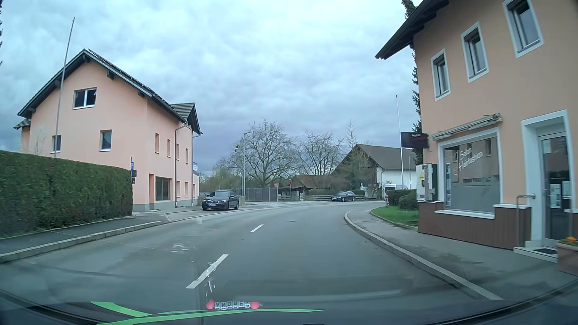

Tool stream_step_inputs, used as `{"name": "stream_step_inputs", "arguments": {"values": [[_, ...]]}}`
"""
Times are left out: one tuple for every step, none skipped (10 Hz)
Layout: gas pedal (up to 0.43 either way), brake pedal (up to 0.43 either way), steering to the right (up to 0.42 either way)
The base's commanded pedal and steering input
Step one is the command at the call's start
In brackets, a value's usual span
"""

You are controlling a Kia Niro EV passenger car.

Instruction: Follow the waypoints while adhering to traffic rules and regulations

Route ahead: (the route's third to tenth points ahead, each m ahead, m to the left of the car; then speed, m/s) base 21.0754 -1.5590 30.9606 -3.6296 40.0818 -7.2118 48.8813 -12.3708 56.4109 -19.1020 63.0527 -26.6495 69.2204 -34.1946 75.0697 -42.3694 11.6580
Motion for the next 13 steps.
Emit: {"name": "stream_step_inputs", "arguments": {"values": [[0.039,0.000,0.009],[0.039,0.000,0.010],[0.039,0.000,0.013],[0.039,0.000,0.016],[0.039,0.000,0.019],[0.039,0.000,0.021],[0.039,0.000,0.024],[0.039,0.000,0.026],[0.039,0.000,0.030],[0.039,0.000,0.033],[0.039,0.000,0.036],[0.039,0.000,0.039],[0.039,0.000,0.043]]}}
